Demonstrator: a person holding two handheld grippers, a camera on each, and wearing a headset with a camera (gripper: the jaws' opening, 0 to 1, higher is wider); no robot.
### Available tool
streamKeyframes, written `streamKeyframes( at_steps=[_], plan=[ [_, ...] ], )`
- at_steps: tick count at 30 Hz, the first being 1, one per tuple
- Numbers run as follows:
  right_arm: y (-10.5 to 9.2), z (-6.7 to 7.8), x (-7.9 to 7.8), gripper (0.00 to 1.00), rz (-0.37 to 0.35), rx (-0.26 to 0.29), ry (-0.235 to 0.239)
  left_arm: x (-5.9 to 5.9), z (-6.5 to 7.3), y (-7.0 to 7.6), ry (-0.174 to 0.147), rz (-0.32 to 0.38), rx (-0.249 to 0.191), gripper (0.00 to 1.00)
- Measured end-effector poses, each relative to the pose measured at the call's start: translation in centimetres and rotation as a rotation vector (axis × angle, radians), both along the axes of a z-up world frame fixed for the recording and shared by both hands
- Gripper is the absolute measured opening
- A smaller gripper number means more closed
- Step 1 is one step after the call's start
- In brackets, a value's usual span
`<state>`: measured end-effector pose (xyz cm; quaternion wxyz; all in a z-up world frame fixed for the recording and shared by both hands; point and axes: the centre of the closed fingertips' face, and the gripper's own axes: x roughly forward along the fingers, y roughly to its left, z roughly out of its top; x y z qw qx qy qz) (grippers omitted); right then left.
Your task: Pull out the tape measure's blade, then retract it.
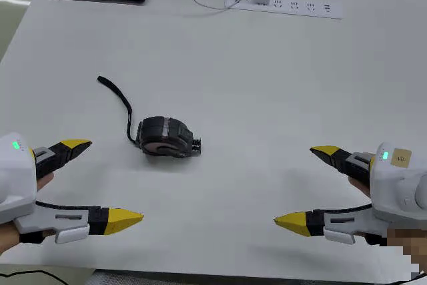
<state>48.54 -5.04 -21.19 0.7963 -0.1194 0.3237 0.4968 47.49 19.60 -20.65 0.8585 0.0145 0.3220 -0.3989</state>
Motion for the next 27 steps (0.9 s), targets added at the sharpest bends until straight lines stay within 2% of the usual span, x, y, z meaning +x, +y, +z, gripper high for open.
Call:
streamKeyframes(
  at_steps=[12,27],
  plan=[
    [0.07,0.30,0.32,0.79,0.000,0.013,-0.011,0.33,0.18,0.16,-0.006,0.005,-0.005,0.99],
    [0.39,0.24,0.90,0.80,0.009,0.015,-0.011,0.54,0.10,0.34,-0.001,0.004,0.000,0.98]
  ],
)
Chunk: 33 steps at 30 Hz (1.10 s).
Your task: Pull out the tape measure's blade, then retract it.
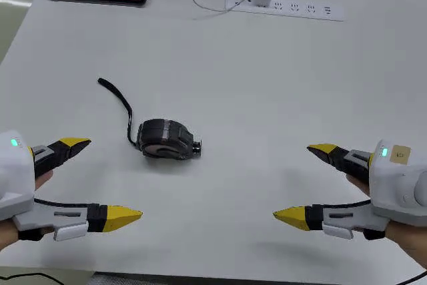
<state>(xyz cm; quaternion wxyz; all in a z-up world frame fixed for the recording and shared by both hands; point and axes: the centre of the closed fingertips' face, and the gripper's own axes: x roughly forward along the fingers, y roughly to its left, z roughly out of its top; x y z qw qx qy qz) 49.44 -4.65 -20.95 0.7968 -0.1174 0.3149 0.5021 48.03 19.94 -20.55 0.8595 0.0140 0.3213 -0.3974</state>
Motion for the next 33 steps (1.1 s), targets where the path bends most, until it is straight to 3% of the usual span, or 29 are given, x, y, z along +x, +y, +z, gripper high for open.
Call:
streamKeyframes(
  at_steps=[11,33],
  plan=[
    [0.7,-0.1,0.6,0.80,0.026,-0.001,-0.002,0.2,0.0,0.1,0.003,-0.009,0.006,0.96],
    [3.0,-0.5,2.1,0.81,0.108,-0.026,-0.013,2.3,-0.4,0.2,-0.006,-0.052,0.042,0.95]
  ],
)
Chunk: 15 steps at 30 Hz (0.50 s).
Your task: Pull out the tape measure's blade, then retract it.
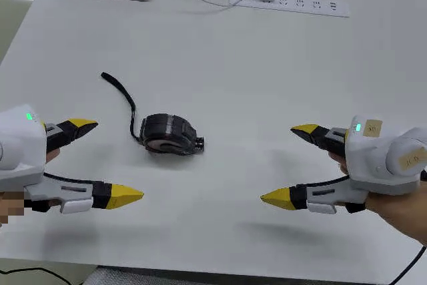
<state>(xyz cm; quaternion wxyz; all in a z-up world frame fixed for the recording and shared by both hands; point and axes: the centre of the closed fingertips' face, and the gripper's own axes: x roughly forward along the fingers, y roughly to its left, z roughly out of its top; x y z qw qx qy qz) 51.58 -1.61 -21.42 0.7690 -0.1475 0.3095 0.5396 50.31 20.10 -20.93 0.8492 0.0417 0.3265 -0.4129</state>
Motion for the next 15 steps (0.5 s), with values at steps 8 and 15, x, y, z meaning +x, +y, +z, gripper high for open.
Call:
streamKeyframes(
  at_steps=[8,15],
  plan=[
    [0.6,-1.1,0.3,0.82,0.020,-0.033,0.012,0.8,0.0,-0.4,0.004,-0.008,-0.014,0.95],
    [1.3,-1.7,0.5,0.83,0.043,-0.047,0.024,1.4,-0.2,-0.4,0.001,-0.028,0.005,0.94]
  ],
)
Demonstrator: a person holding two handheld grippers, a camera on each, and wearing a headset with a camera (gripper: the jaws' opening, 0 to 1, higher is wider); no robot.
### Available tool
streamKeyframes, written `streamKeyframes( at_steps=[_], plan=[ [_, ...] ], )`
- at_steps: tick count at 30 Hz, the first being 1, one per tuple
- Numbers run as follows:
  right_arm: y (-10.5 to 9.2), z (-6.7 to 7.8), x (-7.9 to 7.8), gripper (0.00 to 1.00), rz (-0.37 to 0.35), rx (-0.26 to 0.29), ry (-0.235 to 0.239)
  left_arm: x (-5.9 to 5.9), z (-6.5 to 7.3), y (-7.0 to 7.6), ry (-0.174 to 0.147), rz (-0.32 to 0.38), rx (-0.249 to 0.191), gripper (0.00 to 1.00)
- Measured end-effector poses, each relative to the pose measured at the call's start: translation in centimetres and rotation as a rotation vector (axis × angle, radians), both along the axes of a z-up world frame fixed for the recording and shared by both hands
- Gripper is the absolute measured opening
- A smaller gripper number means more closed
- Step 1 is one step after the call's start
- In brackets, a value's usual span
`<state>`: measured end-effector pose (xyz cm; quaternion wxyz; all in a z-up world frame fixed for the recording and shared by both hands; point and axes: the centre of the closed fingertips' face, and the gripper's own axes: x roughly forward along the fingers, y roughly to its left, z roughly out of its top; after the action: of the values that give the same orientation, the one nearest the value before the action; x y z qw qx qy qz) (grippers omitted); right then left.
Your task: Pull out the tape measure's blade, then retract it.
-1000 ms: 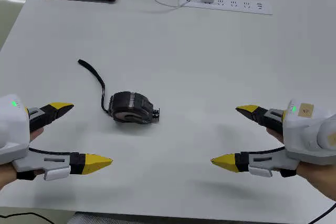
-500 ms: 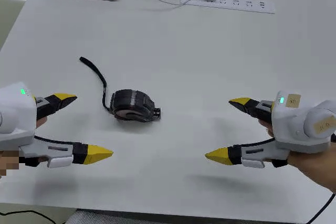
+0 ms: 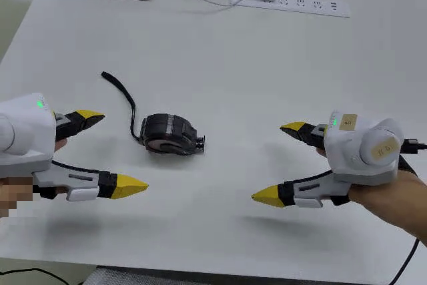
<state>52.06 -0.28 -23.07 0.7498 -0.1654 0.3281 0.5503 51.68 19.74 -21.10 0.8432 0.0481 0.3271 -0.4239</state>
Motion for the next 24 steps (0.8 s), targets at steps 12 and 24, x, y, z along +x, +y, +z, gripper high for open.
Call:
streamKeyframes(
  at_steps=[12,24],
  plan=[
    [1.1,-0.4,0.2,0.82,0.042,-0.026,0.011,1.1,-0.9,-0.6,0.006,-0.084,0.069,0.91],
    [1.9,-0.8,0.6,0.80,0.092,-0.052,0.008,1.9,-1.3,-2.4,0.003,-0.182,0.110,0.88]
  ],
)
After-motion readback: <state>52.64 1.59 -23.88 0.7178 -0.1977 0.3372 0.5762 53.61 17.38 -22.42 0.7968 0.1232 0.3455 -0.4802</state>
